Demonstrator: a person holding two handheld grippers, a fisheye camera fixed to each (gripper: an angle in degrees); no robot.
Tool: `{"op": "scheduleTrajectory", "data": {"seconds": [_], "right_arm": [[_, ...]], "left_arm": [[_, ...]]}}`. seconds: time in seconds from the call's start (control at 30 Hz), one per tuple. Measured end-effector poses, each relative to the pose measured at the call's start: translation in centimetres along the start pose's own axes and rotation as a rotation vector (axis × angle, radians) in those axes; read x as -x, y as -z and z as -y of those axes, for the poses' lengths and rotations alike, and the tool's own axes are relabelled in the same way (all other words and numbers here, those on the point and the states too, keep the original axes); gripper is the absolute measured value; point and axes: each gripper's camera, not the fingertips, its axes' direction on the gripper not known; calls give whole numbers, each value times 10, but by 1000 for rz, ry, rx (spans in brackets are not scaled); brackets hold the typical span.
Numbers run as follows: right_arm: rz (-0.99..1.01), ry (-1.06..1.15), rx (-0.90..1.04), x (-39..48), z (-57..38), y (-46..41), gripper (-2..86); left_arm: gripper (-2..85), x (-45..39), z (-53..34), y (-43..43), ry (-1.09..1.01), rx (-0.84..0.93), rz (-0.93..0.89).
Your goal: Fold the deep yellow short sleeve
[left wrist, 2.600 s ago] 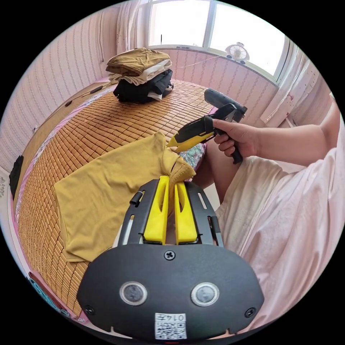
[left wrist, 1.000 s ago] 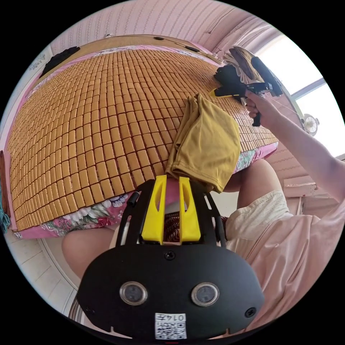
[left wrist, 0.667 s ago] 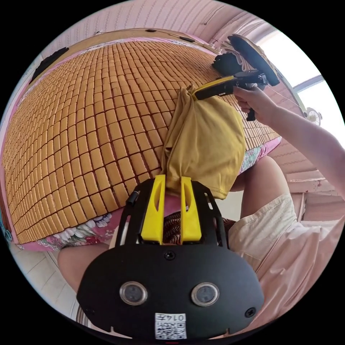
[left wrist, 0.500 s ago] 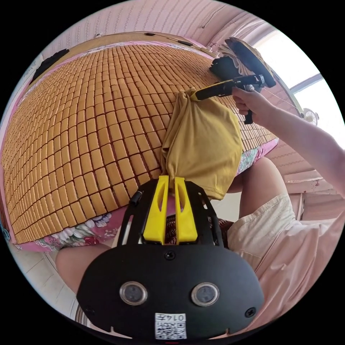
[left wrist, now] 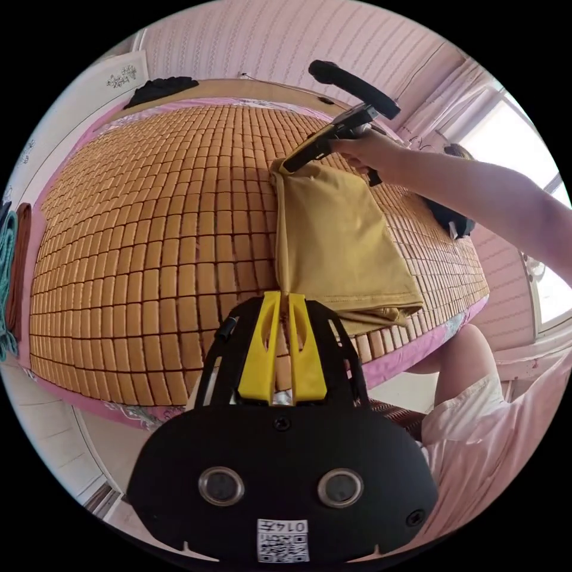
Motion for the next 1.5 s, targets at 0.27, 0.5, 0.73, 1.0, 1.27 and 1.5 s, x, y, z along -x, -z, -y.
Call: {"op": "scheduleTrajectory", "data": {"seconds": [0.27,0.5,0.73,1.0,1.27,1.5], "right_arm": [[-33,129,-163,52,317,-22,76],[4,186,-229,36,271,-30,81],[-42,339,-156,69,185,-98,103],[-244,457,-276,172,221,-162,77],[-224,442,-241,103,232,-158,-7],[-169,434,-262,38,224,-128,-5]], "left_arm": [[11,181,78,59,206,-126,280],[30,230,91,92,278,-169,210],[24,236,88,117,412,-232,68],[26,226,106,172,409,-283,112],[2,248,127,231,385,-324,312],[69,333,202,242,621,-332,130]]}}
